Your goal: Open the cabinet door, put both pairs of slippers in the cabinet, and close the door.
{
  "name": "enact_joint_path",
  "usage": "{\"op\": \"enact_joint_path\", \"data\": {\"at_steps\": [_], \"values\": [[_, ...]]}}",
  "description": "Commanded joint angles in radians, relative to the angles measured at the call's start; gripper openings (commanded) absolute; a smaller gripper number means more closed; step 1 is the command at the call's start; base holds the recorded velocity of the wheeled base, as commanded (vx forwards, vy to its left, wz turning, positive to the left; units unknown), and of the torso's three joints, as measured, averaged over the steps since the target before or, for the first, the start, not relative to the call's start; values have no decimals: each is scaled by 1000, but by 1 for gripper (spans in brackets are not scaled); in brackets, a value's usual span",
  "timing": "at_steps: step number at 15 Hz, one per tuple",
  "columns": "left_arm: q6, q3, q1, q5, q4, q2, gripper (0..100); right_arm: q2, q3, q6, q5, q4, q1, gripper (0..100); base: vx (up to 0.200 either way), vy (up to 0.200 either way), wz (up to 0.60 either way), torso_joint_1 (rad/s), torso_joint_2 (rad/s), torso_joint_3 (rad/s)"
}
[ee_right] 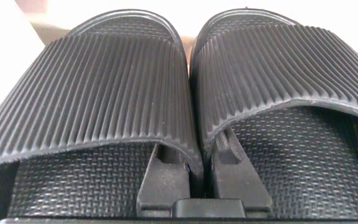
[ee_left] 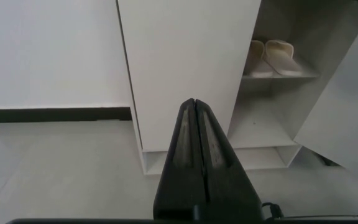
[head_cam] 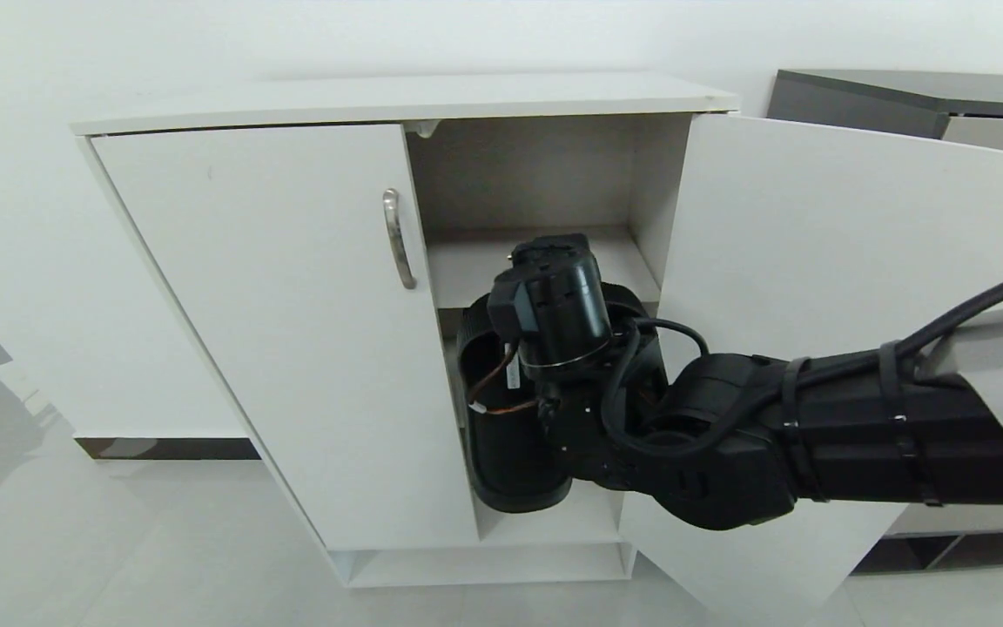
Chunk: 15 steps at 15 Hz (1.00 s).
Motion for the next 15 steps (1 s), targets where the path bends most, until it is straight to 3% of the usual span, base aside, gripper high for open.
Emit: {"op": "enact_joint_path", "data": {"at_steps": [1,11,15], "values": [[0,0,1,0,0,0,0,23,-89,0,-2,38,-8,0,200,0,0,2,12,2],[0,0,-1,0,0,0,0,77,-181,-25,-42,90,-33,0,200,0,0,0,4,2],[2,0,1,0,0,0,0,154,-332,-51,-39,96,-72,0,150,0,0,3,4,1]]}}
